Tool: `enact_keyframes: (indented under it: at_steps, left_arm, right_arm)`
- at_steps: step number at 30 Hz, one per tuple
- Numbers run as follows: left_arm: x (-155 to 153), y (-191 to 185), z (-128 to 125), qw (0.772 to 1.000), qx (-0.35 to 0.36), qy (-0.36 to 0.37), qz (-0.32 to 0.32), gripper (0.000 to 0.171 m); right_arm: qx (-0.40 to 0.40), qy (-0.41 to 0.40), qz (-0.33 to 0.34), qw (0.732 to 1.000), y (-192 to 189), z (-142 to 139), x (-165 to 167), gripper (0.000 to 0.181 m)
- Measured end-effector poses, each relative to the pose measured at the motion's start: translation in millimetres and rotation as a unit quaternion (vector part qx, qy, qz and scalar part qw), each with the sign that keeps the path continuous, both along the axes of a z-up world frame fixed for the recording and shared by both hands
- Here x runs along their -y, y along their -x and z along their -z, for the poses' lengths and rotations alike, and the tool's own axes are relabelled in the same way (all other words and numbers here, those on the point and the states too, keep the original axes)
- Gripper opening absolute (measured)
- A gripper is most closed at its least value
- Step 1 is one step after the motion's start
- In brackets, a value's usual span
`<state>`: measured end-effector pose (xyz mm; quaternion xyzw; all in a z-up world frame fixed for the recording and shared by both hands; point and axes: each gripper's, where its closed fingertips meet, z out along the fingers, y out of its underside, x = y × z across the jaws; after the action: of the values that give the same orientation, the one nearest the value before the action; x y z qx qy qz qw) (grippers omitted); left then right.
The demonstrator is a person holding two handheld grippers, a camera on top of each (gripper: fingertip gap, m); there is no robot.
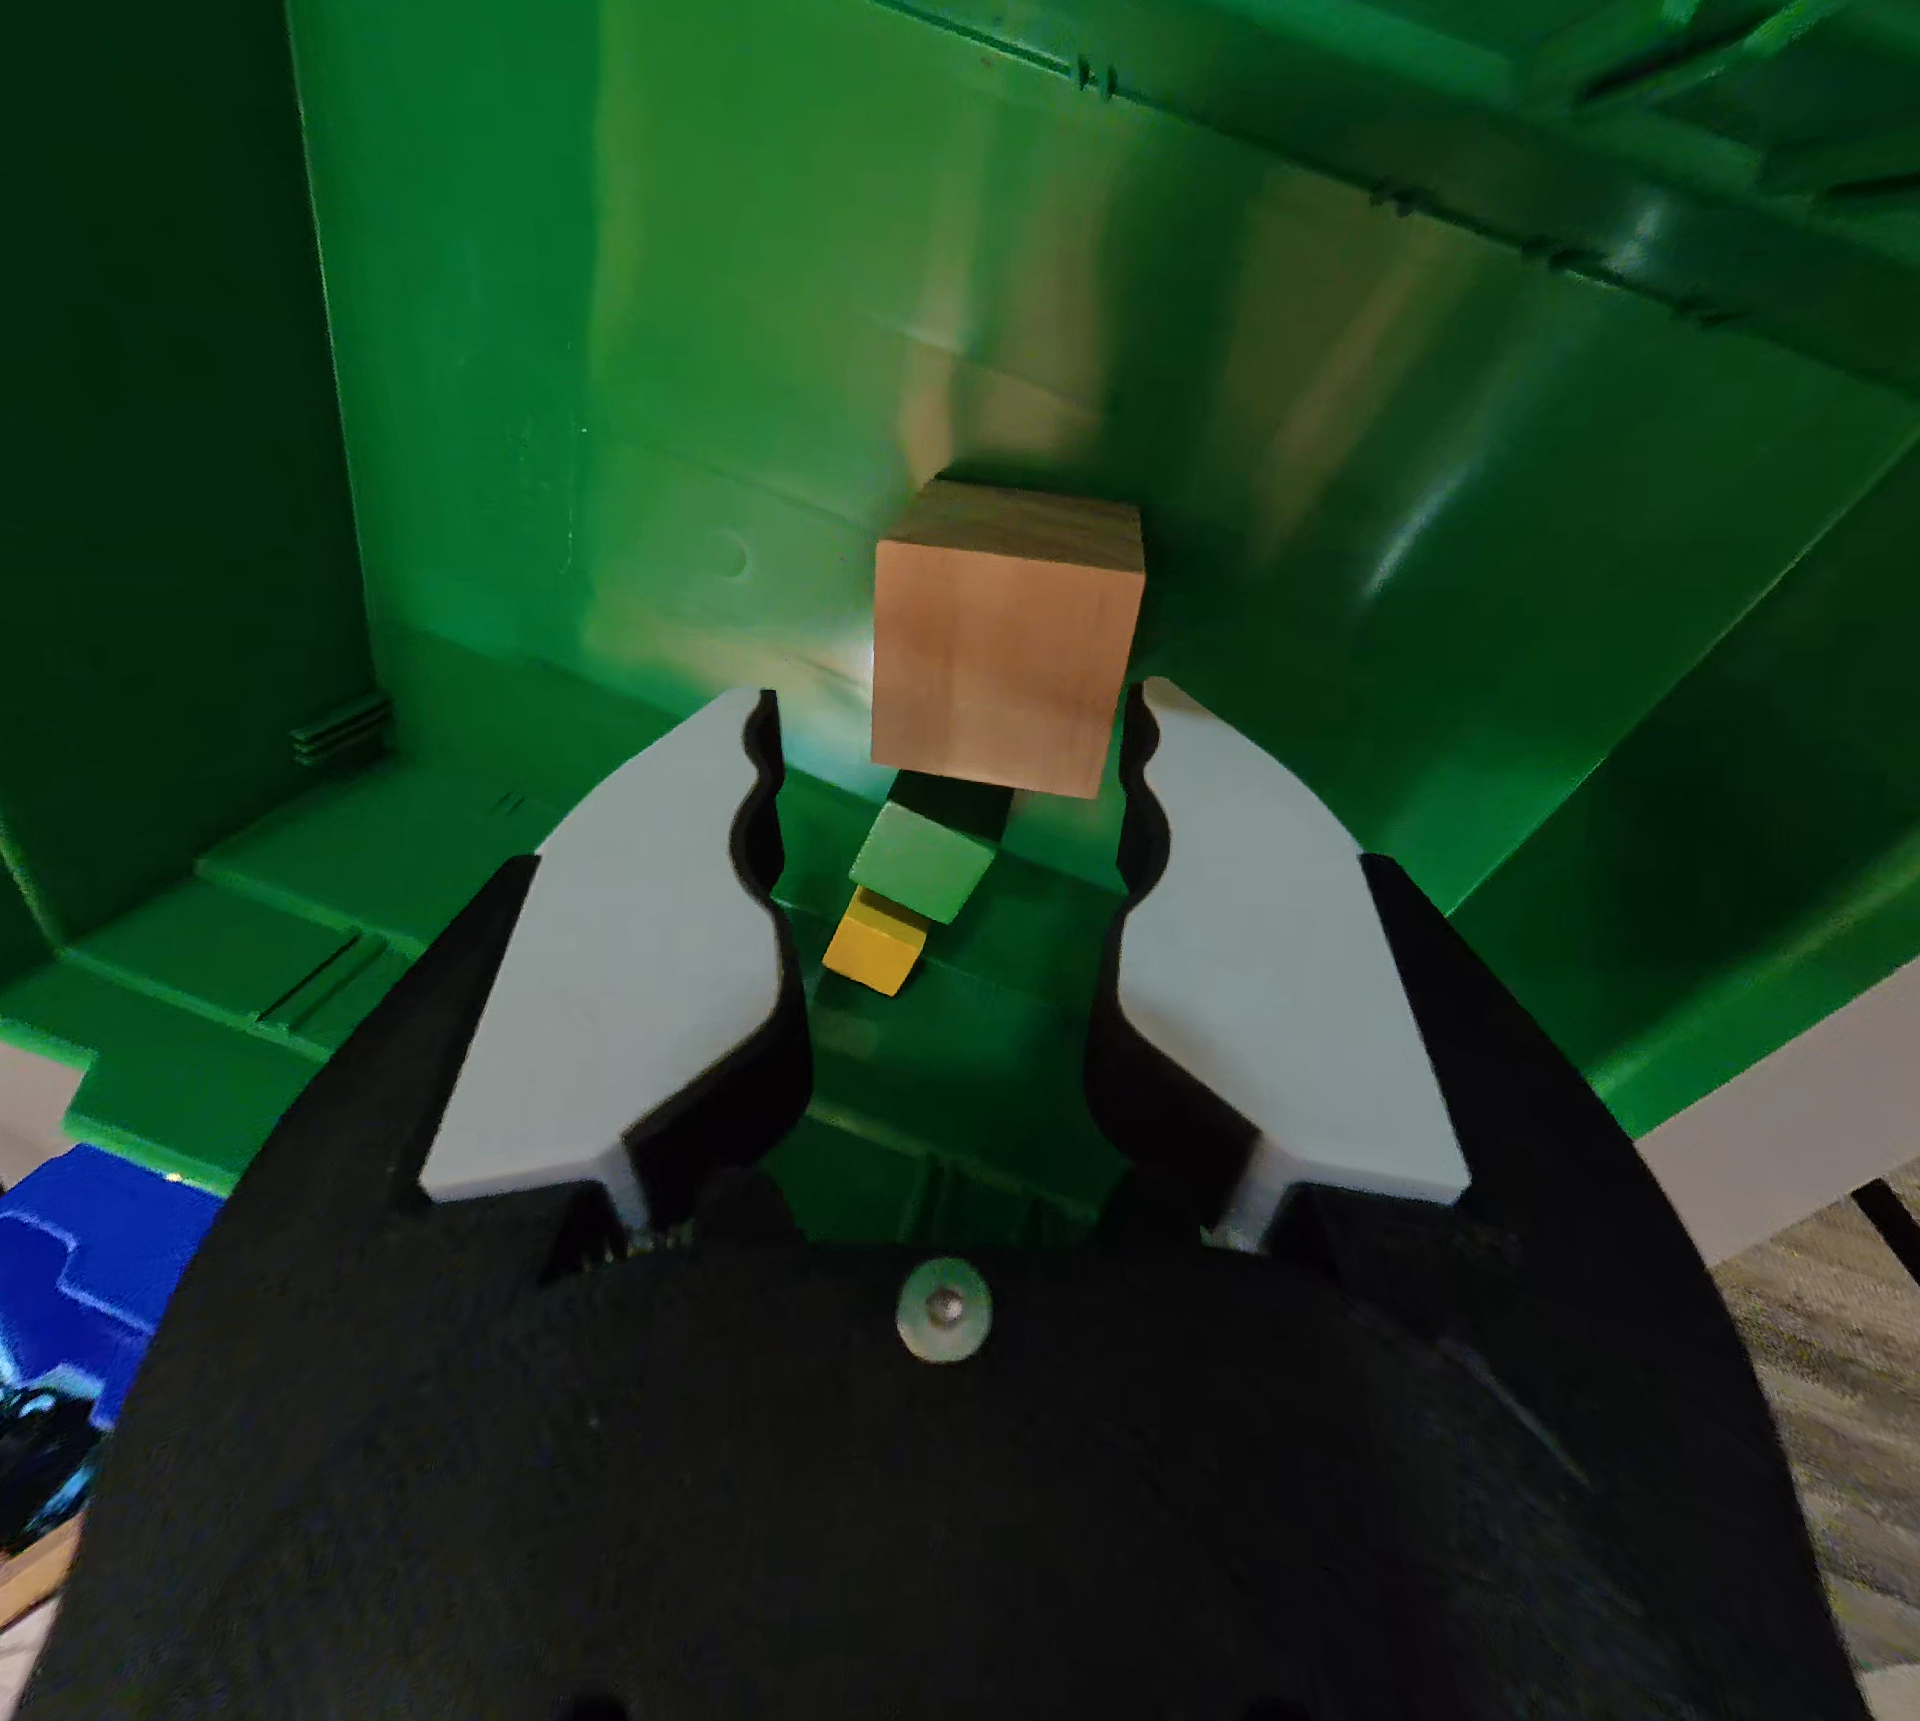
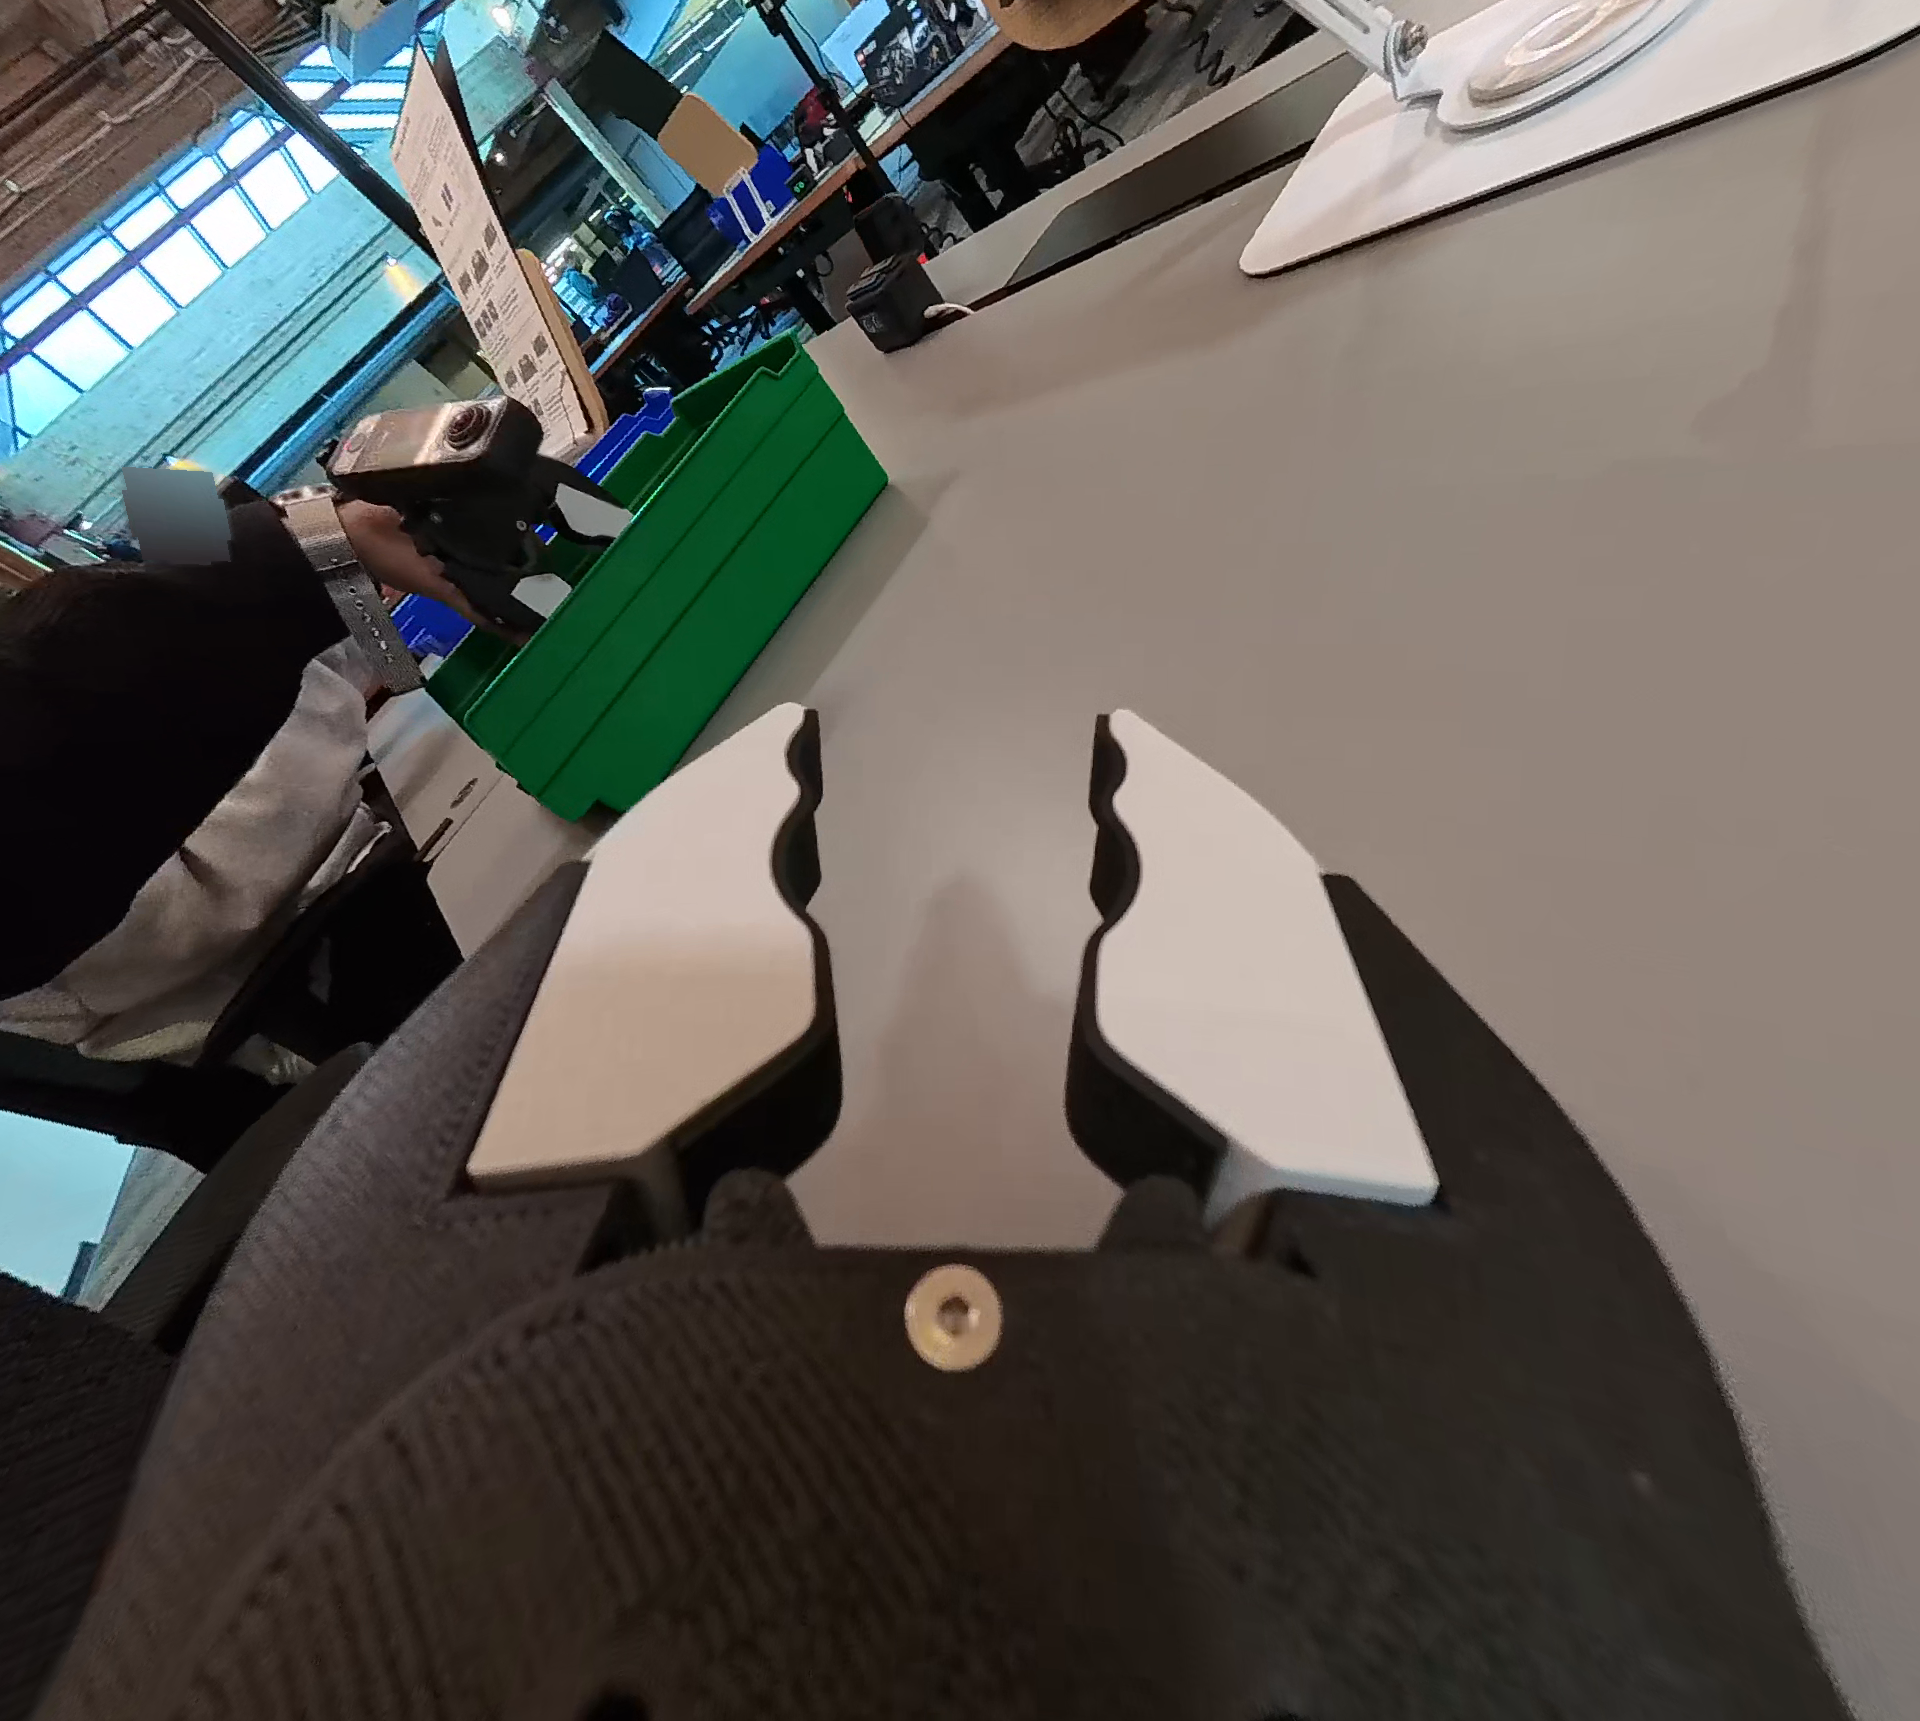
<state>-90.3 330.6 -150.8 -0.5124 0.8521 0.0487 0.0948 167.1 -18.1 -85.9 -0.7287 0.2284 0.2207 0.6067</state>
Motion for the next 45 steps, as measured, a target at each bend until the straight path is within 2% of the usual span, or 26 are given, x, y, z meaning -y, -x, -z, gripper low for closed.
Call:
enact_keyframes:
  at_steps: [4,5,9,12,14,16,19,21,23,25,29,32,34,35,37,39,42,45]
  left_arm:
    - [8,-2,3,1.0,0.001,0.022,0.006,0.055]
    - [8,-2,4,1.0,0.0,0.019,0.008,0.048]
    - [3,-7,0,1.0,0.014,-0.006,0.019,0.047]
    - [0,-21,-24,0.996,0.094,-0.001,-0.006,0.047]
    - [3,-39,-56,0.981,0.188,0.023,-0.037,0.046]
    - [18,-63,-100,0.949,0.299,0.074,-0.066,0.046]
    - [60,-97,-165,0.884,0.428,0.162,-0.095,0.045]
    - [100,-117,-192,0.852,0.463,0.222,-0.104,0.045]
    - [147,-137,-205,0.826,0.471,0.29,-0.103,0.045]
    - [198,-154,-208,0.805,0.465,0.358,-0.086,0.045]
    - [279,-188,-203,0.74,0.493,0.455,-0.05,0.045]
    - [312,-209,-184,0.662,0.51,0.543,-0.079,0.045]
    - [323,-219,-159,0.603,0.503,0.606,-0.131,0.045]
    - [330,-223,-144,0.581,0.481,0.638,-0.154,0.045]
    - [341,-226,-116,0.573,0.441,0.665,-0.185,0.045]
    - [350,-227,-100,0.585,0.434,0.658,-0.19,0.045]
    - [372,-227,-96,0.624,0.405,0.654,-0.138,0.045]
    - [384,-226,-99,0.641,0.389,0.654,-0.095,0.045]
  right_arm:
    - [-0.002,0.001,0.0,1.0,0,0,0,0.05]
    - [-0.003,0.001,0.0,1.0,-1,0,0,0.05]
    - [-0.008,0.001,0.001,1.0,-1,0,0,0.049]
    - [-0.011,-0.003,0.0,1.0,0,-1,0,0.048]
    - [-0.012,-0.002,0.0,1.0,0,0,-1,0.048]
    - [-0.016,-0.002,-0.003,1.0,1,0,-1,0.048]
    - [-0.013,-0.022,-0.019,0.999,7,-10,-2,0.05]
    - [0.0,-0.037,-0.03,0.999,11,-20,-2,0.054]
    - [0.021,-0.058,-0.041,0.997,14,-33,0,0.059]
    - [0.041,-0.095,-0.066,0.992,21,-52,4,0.063]
    - [0.029,-0.193,-0.148,0.97,37,-88,27,0.058]
    - [0.021,-0.217,-0.141,0.966,24,-97,39,0.059]
    - [0.017,-0.212,-0.117,0.97,10,-93,43,0.059]
    - [0.011,-0.203,-0.11,0.973,4,-89,43,0.059]
    - [-0.018,-0.175,-0.109,0.978,-3,-76,39,0.061]
    - [-0.062,-0.146,-0.116,0.981,-4,-63,35,0.063]
    - [-0.11,-0.124,-0.126,0.978,2,-51,33,0.065]
    - [-0.095,-0.108,-0.116,0.983,4,-45,35,0.064]
